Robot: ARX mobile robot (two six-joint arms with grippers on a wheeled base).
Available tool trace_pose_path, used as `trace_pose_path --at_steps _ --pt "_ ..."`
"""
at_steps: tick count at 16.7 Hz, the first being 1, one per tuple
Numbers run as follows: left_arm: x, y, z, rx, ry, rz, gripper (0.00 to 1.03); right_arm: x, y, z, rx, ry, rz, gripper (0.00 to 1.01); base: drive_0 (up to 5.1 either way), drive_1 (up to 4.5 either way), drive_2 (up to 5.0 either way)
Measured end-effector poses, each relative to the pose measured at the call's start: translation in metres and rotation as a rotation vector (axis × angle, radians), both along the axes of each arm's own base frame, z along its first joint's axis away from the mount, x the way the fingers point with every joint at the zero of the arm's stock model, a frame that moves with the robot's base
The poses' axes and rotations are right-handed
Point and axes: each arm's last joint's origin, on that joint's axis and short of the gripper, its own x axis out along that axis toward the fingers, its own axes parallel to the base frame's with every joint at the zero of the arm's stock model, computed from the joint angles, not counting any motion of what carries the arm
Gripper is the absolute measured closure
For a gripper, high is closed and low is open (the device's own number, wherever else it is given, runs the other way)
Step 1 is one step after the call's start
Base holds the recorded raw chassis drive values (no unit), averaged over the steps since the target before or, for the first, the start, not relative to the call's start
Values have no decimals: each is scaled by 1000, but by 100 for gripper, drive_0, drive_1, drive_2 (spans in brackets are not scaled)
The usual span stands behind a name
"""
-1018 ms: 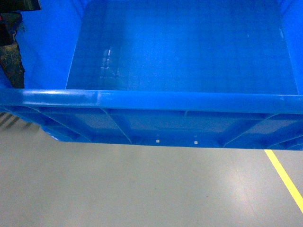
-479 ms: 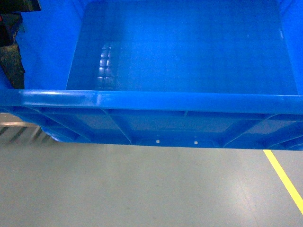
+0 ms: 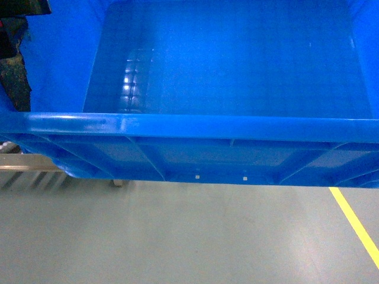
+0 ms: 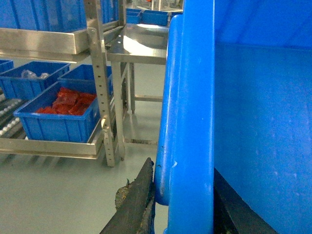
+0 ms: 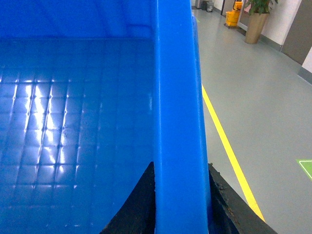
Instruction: Place box next to blue box on left shelf
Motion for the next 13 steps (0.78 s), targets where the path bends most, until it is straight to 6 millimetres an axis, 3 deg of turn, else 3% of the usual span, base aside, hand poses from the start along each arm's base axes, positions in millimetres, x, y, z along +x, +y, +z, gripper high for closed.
trace_pose_path --at_steps 13 --pt "0 0 0 1 2 0 85 0 0 0 -1 4 0 79 3 416 -411"
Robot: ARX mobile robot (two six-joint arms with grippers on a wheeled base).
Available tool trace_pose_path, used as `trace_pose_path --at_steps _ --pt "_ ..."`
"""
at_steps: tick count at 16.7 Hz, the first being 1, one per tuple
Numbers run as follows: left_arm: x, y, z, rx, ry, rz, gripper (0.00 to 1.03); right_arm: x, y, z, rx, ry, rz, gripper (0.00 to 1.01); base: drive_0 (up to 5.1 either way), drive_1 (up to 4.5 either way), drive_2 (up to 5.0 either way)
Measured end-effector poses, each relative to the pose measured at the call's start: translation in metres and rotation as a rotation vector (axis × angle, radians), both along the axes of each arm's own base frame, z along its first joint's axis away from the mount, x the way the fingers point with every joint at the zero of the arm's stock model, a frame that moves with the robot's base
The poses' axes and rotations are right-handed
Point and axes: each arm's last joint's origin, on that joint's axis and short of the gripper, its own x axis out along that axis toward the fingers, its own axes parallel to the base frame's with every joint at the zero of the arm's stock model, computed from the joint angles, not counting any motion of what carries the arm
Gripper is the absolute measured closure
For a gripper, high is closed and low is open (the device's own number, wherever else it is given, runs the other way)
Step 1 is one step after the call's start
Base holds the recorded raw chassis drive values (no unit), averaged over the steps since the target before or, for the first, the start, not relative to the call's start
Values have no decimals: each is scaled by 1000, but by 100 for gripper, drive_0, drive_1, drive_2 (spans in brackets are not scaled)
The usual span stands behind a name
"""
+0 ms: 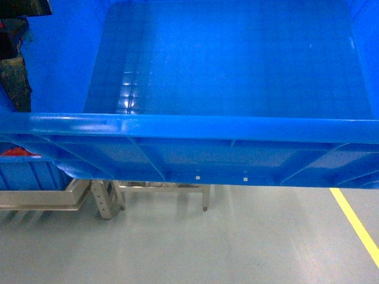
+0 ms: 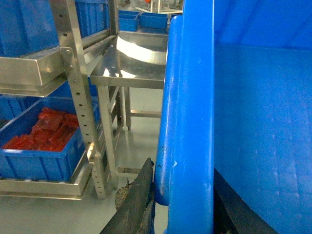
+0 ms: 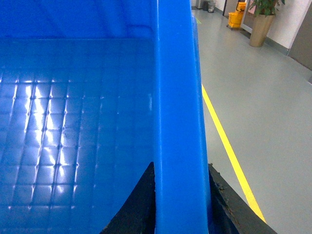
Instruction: Place box next to blue box on left shelf
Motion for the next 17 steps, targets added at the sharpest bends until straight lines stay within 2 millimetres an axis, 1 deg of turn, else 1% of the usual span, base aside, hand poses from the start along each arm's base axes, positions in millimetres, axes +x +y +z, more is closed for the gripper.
trace_pose_path --at_steps 17 --pt "0 -1 0 1 -1 -2 85 0 0 0 0 1 -1 79 3 416 -411"
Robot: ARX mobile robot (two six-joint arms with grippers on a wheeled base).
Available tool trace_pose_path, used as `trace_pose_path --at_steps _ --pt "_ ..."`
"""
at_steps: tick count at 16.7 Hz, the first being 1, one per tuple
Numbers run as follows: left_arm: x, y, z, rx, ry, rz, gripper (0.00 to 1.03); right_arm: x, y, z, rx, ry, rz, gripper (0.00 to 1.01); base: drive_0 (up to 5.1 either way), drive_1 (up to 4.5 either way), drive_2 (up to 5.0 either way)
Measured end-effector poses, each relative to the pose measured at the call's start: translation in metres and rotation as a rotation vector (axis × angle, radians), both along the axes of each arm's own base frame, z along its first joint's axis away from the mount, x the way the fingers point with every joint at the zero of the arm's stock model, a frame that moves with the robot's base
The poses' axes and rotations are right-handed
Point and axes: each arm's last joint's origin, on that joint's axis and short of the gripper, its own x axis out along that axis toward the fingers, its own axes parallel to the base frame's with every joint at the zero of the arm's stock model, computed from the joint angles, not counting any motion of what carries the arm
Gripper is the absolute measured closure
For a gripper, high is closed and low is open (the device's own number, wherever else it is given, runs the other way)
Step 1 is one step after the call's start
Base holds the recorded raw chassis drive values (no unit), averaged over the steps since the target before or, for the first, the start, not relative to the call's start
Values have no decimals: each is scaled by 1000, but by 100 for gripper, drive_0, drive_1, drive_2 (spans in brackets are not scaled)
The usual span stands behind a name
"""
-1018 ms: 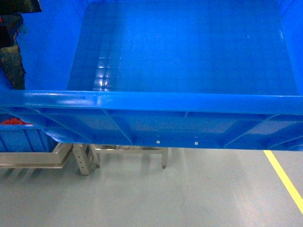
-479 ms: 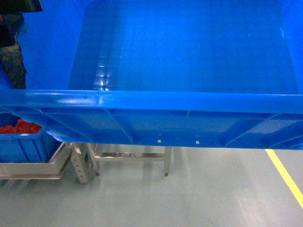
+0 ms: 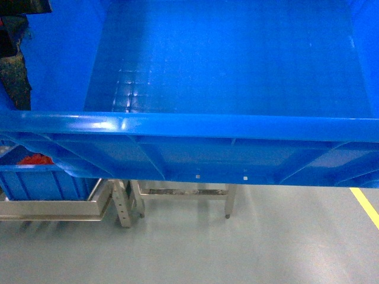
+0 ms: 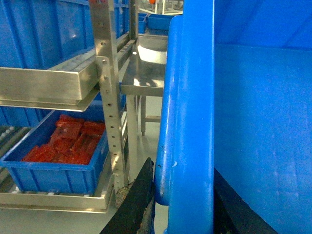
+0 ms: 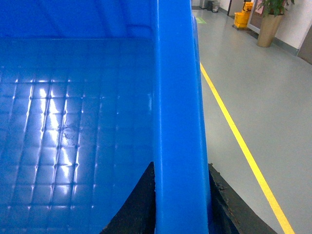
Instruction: Place box next to blue box on left shelf
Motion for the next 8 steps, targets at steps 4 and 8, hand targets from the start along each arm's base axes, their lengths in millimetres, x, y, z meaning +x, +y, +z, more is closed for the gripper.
trace_pose_path --at_steps 4,8 --pt "0 0 0 0 1 1 85 0 0 0 0 0 1 79 -336 153 203" --pt "0 0 0 0 0 0 85 0 0 0 0 -1 0 79 -450 112 395"
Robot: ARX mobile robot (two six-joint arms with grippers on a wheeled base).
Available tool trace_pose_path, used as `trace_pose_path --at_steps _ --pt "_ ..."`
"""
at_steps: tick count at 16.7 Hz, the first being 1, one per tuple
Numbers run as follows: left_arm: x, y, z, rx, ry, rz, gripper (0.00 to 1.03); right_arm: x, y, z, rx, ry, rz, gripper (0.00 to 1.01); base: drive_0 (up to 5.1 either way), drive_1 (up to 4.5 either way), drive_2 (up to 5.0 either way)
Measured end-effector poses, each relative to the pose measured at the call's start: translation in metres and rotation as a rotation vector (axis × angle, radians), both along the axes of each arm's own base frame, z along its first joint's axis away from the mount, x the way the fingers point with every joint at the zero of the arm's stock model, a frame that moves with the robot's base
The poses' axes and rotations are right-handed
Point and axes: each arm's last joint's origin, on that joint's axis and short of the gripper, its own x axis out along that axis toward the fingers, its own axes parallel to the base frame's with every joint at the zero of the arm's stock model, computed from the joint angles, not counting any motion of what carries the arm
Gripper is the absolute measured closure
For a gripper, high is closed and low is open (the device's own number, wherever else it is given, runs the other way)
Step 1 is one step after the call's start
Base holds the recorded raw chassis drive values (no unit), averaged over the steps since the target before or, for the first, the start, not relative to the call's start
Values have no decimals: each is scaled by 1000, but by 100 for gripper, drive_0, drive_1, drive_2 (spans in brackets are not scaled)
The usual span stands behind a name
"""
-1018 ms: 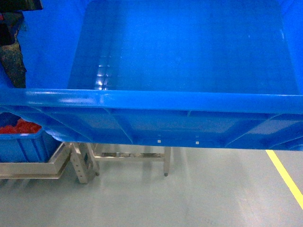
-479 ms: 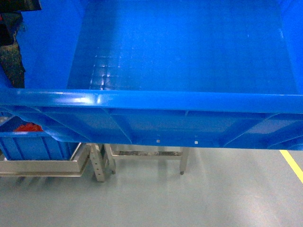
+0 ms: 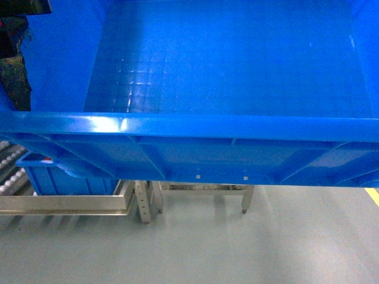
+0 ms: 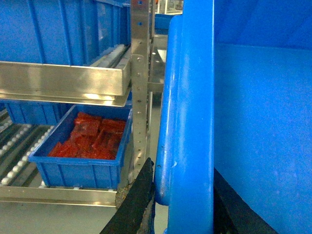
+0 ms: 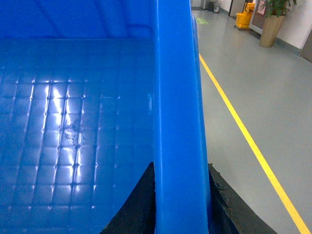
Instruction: Place box next to blue box on left shelf
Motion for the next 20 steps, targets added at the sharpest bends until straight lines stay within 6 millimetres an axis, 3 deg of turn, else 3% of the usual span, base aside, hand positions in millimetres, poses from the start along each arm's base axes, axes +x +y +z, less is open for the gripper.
trace_pose_path --at_steps 20 --pt "0 0 0 0 1 0 85 0 0 0 0 0 1 79 -495 239 248"
